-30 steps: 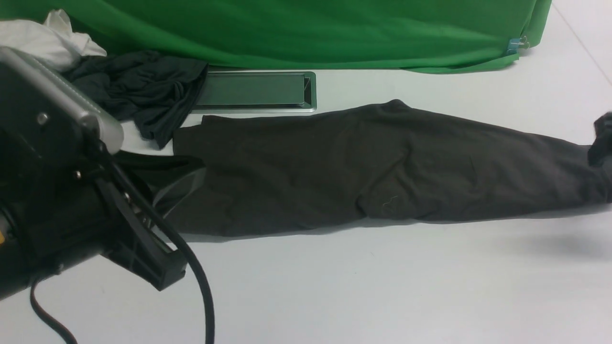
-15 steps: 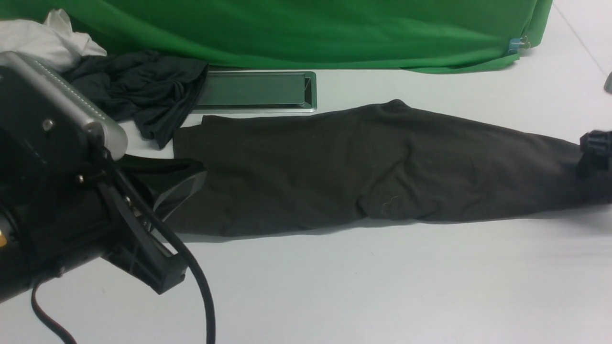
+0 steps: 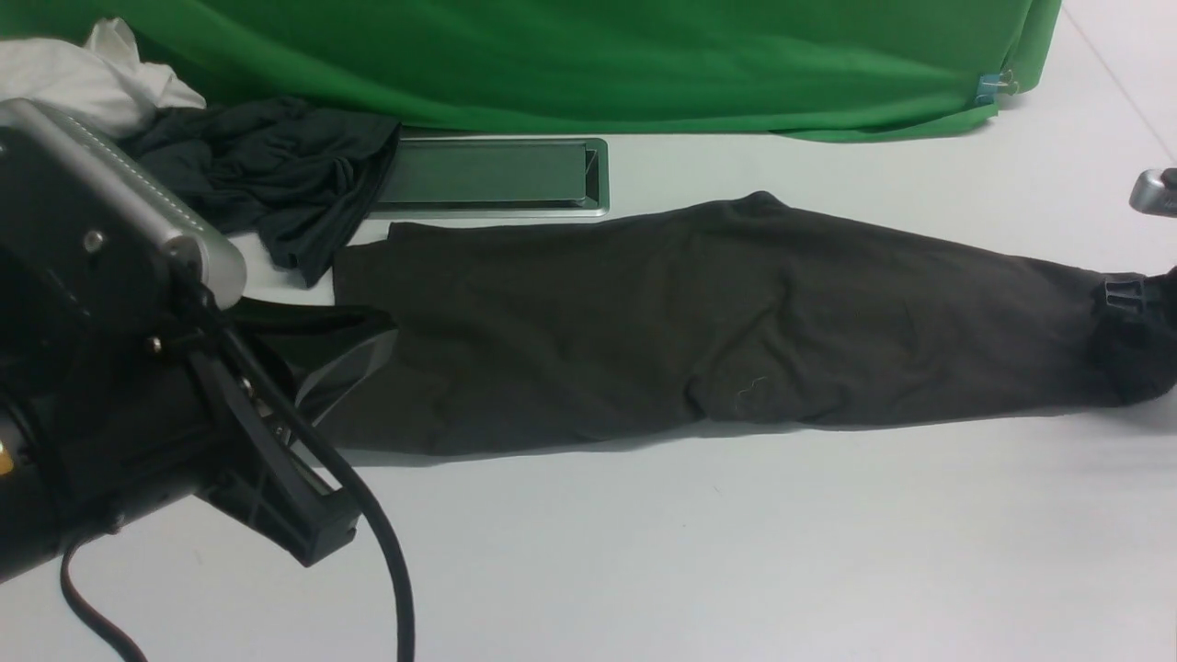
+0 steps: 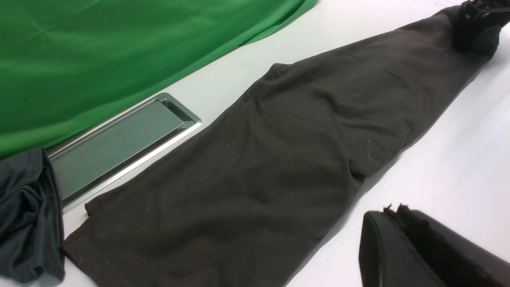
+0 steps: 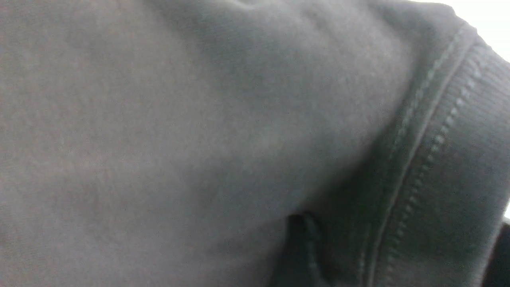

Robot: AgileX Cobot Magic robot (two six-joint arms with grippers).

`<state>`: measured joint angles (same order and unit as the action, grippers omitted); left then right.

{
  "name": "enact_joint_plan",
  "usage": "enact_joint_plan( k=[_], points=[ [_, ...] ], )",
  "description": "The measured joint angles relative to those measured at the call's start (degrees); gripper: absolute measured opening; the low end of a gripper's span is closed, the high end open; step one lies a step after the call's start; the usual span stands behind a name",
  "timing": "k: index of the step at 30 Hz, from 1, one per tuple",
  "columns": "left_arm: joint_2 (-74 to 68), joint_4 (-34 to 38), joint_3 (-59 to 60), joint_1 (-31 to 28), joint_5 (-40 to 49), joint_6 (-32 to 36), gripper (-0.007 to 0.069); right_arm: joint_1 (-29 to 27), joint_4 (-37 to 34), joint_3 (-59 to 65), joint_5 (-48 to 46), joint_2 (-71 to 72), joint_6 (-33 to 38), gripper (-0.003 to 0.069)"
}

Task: Fold a long-sleeved shirt on a white desktop.
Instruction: 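Pull the folded dark garment lengthwise by its ends to straighten it flat on the table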

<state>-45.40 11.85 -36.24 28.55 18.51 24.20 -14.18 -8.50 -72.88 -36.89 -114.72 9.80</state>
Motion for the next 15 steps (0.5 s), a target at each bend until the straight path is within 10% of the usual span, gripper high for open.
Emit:
enact_joint_plan(
  k=[4, 9, 15],
  points=[
    [0.00, 0.00, 0.00, 0.00, 0.00, 0.00, 0.0018, 0.00, -0.25, -0.66, -1.10, -0.06, -0.19, 0.0451],
    [0.00, 0.00, 0.00, 0.00, -0.01, 0.00, 0.0018, 0.05, 0.55, -2.36, -6.72, 1.81, -4.08, 0.0645],
    [0.00, 0.00, 0.00, 0.00, -0.14, 0.00, 0.0018, 0.05, 0.94, -6.27, -4.59, 3.50, -4.92, 0.0689]
  ],
)
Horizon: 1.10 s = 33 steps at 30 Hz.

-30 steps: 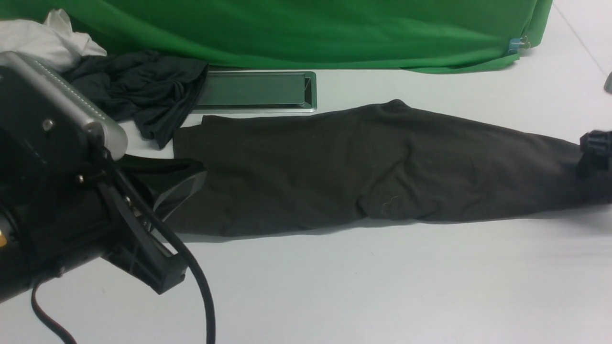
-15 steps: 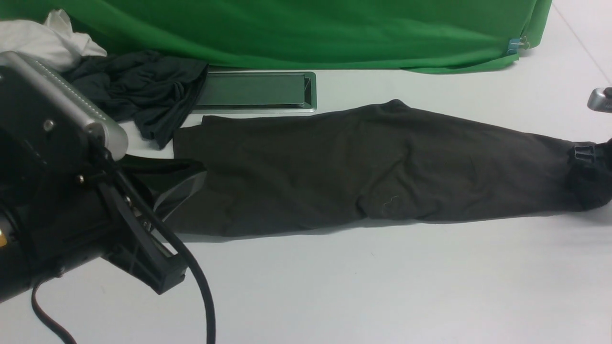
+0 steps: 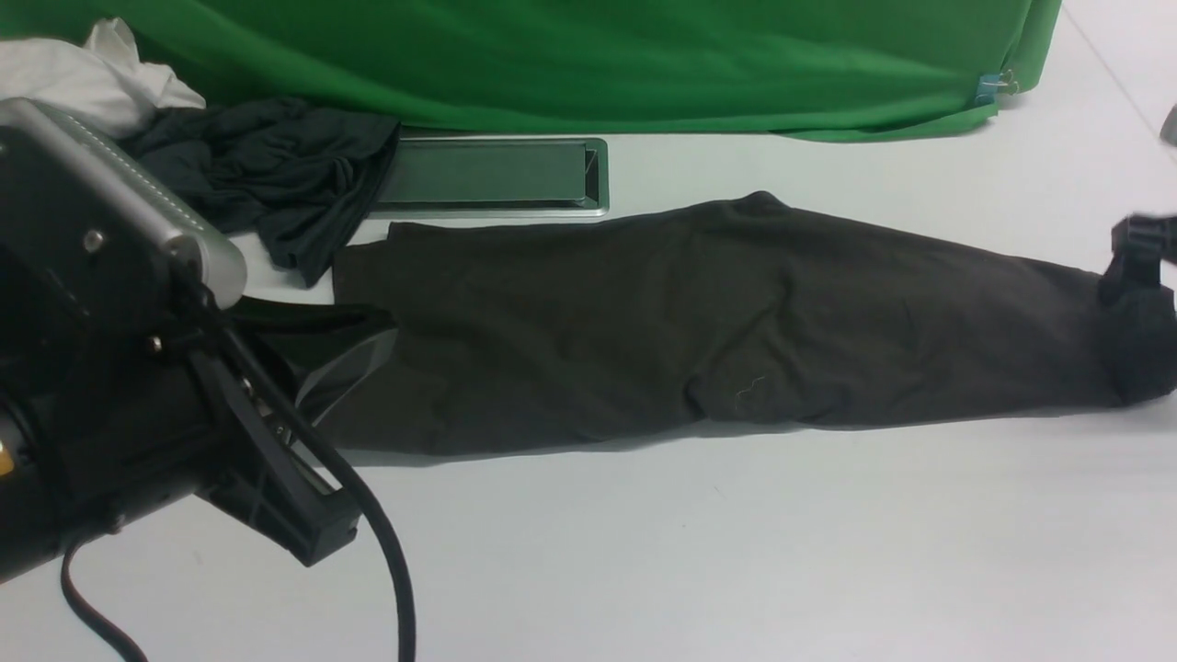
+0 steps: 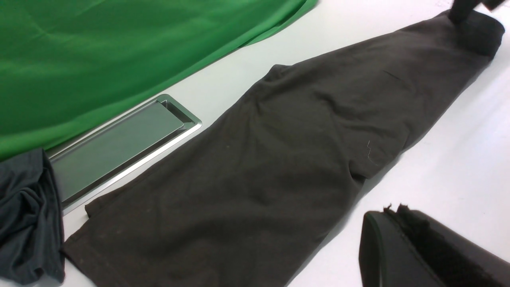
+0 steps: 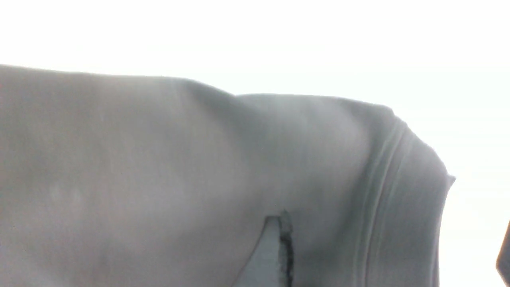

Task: Fold a long-sleeved shirt on a white desktop.
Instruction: 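Pull the folded dark garment lengthwise by its ends to straighten it flat on the table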

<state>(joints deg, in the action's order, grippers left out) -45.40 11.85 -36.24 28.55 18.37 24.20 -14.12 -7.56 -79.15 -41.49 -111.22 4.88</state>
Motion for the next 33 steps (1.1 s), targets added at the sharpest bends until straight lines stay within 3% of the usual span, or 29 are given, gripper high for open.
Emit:
enact_joint_plan(
  k=[17, 23, 28, 33],
  points=[
    [0.00, 0.00, 0.00, 0.00, 0.33, 1.51, 0.0018, 0.00, 2.14, -4.42, -0.12, -8.76, -2.40, 0.0666],
    [0.00, 0.00, 0.00, 0.00, 0.33, 1.51, 0.0018, 0.05, -0.86, -5.10, -0.92, -9.54, 0.47, 0.0449],
    [0.04, -1.39, 0.00, 0.00, 0.33, 2.53, 0.0018, 0.32, -3.97, -5.53, -2.49, -9.80, 6.36, 0.0123],
    [1.67, -2.51, 0.00, 0.00, 0.67, 2.73, 0.0018, -0.62, -0.72, -4.81, -7.88, -6.00, 7.84, 0.0095]
  ],
)
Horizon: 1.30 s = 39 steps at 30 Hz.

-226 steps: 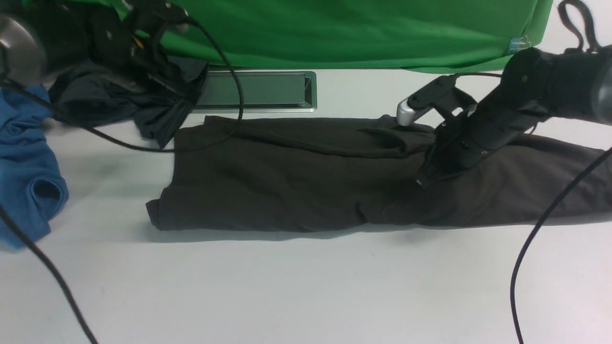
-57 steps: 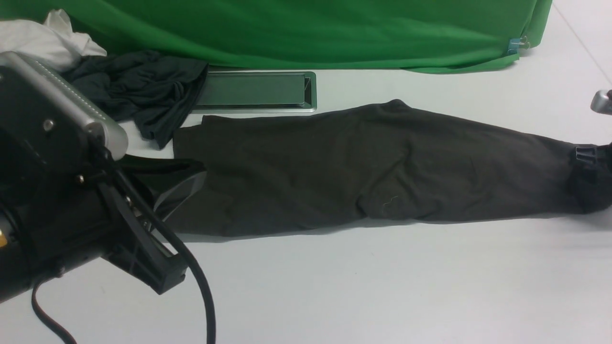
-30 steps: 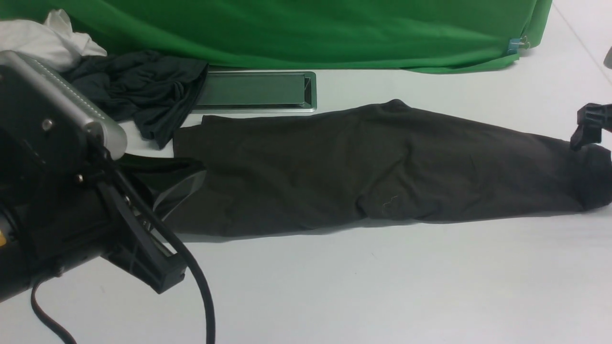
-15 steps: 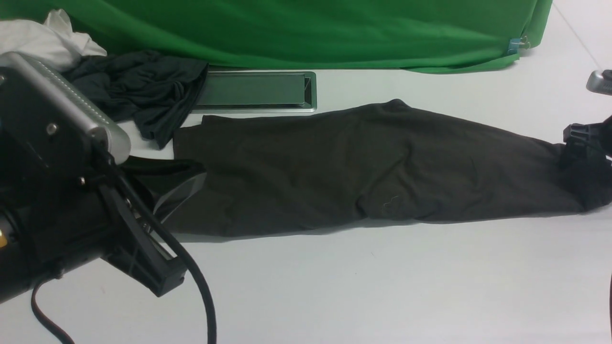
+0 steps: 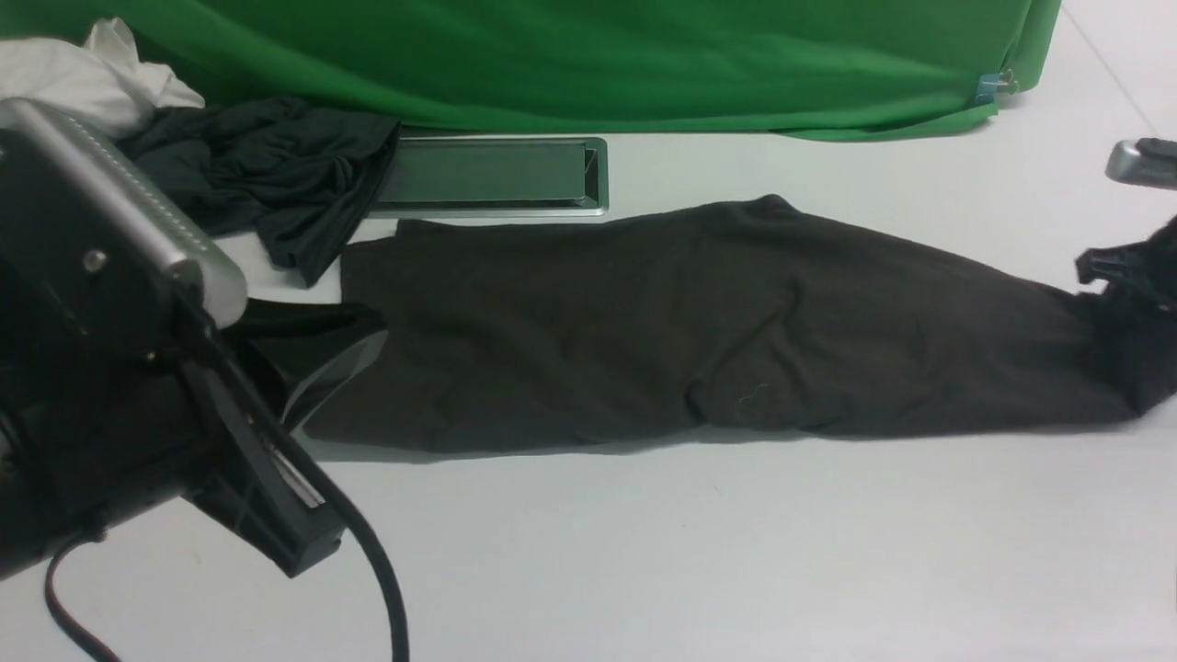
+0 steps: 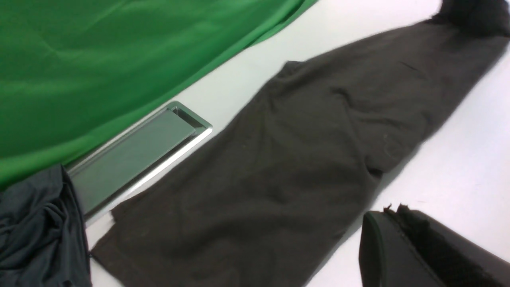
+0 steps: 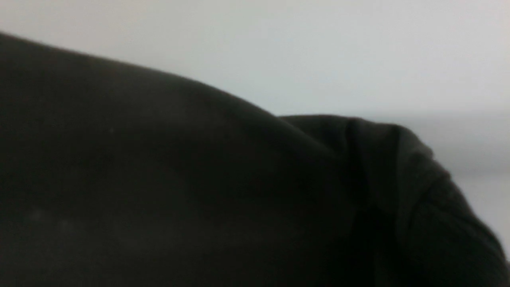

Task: Fold a long-sleeved shirt on a white desktop.
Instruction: 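Pull the folded dark garment lengthwise by its ends to straighten it flat on the table, then fold the right end of the dark garment over onto its left end with the right gripper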

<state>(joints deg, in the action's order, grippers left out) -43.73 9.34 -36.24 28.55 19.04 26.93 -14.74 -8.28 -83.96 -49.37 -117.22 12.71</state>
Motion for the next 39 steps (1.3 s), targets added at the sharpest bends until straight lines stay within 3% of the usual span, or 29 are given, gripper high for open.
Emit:
enact_joint_plan(
  k=[7, 14, 20, 30, 39],
  points=[
    [3.01, -0.52, 0.00, 0.00, 0.83, -0.99, 0.0018, -4.46, 9.83, 0.28, -4.48, 13.86, -6.80, 0.0095],
    [4.02, -0.52, 0.00, 0.00, 1.15, -1.31, 0.0018, -2.47, 6.38, 0.23, -6.18, 19.74, -7.29, 0.0095],
    [4.02, -0.52, 0.00, 0.00, 1.32, -1.71, 0.0018, 9.24, -0.89, -4.26, -6.69, 22.52, -7.22, 0.0095],
    [4.02, -0.52, 0.00, 0.00, 1.52, -1.75, 0.0018, 23.29, -17.27, -16.77, -6.26, 17.07, -4.65, 0.0095],
    [4.02, -0.52, 0.00, 0.00, 2.01, -1.82, 0.0018, 31.72, -21.52, -26.41, -9.33, 5.34, -2.51, 0.0095]
  ],
)
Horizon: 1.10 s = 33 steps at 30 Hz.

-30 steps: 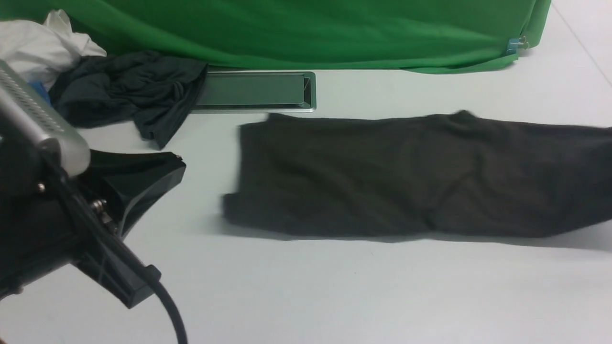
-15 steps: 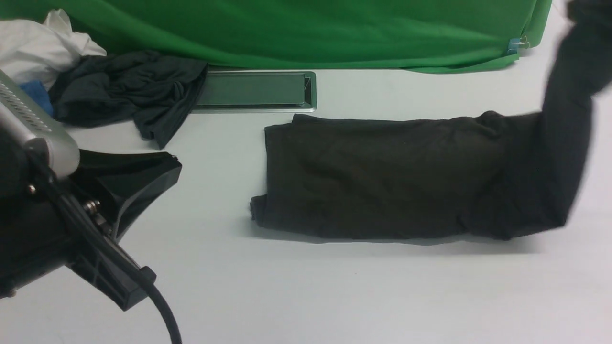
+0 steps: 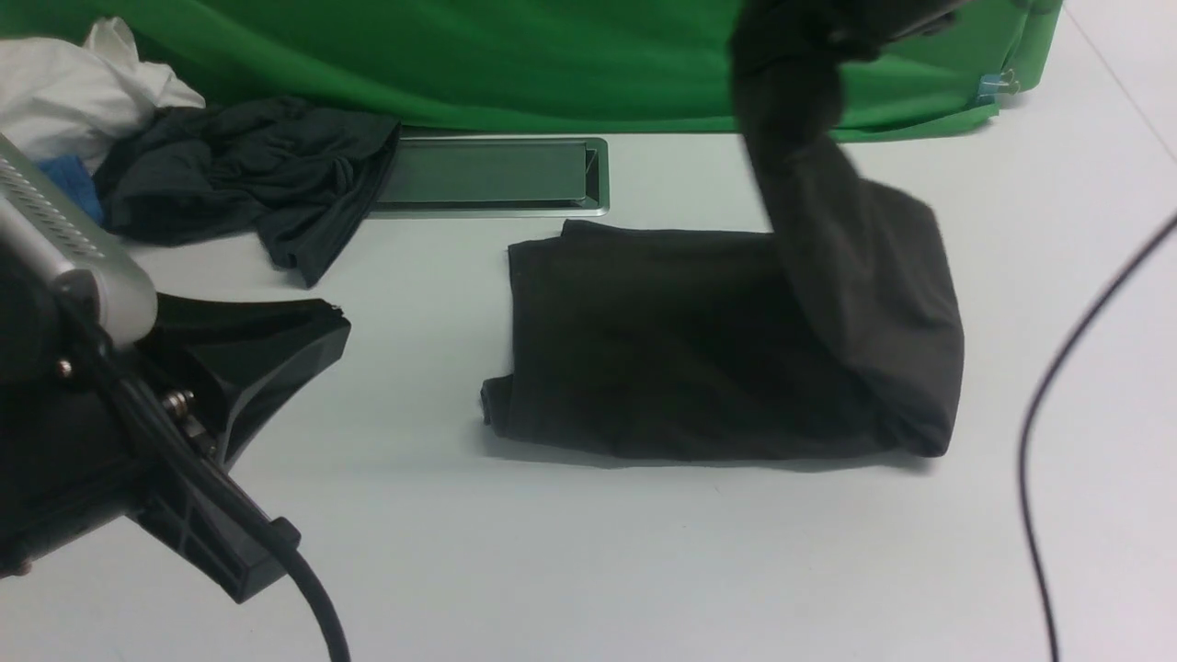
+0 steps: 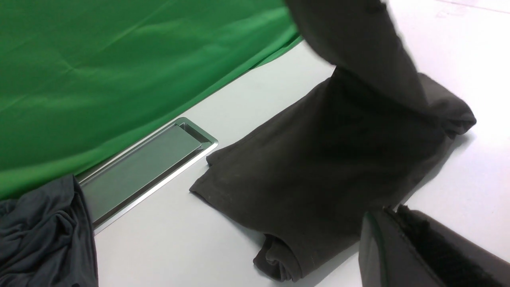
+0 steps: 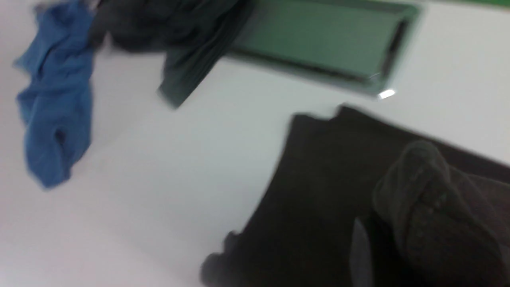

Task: Fold a long-sleeved shirt on a white desktop.
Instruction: 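Fold the right end of the dark garment over onto its left end with the right gripper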

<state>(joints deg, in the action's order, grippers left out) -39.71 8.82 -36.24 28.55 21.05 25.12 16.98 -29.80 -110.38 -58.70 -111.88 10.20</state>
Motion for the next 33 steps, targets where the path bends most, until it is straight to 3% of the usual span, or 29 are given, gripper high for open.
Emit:
enact_joint_plan(
  k=[9, 20, 25, 27, 29, 31, 33],
  points=[
    [0.00, 0.00, 0.00, 0.00, 0.00, 0.00, 0.0018, 3.47, -2.96, -7.34, -4.88, -8.68, 1.07, 0.0095],
    [0.00, 0.00, 0.00, 0.00, 0.00, 0.00, 0.0018, 5.70, -4.99, -8.01, -5.26, -10.91, 0.91, 0.0104],
    [0.00, 0.00, 0.00, 0.00, 0.00, 0.00, 0.0018, 6.92, -5.33, -8.01, -4.92, -11.41, -1.29, 0.0279],
    [0.00, 0.00, 0.00, 0.00, 0.00, 0.00, 0.0018, 7.29, -6.72, -8.27, -4.96, -11.41, -2.09, 0.0429],
    [0.00, 0.00, 0.00, 0.00, 0.00, 0.00, 0.0018, 7.29, -7.33, -9.02, -5.85, -11.08, -2.22, 0.0501],
    [0.00, 0.05, 0.00, 0.00, -0.06, -0.64, 0.0018, 7.09, -7.27, -10.29, -8.09, -10.40, -2.16, 0.0510],
    [0.00, 0.05, 0.00, 0.00, -0.06, -2.60, 0.0018, 6.51, -6.42, -11.44, -10.06, -8.71, -1.27, 0.0454]
  ],
)
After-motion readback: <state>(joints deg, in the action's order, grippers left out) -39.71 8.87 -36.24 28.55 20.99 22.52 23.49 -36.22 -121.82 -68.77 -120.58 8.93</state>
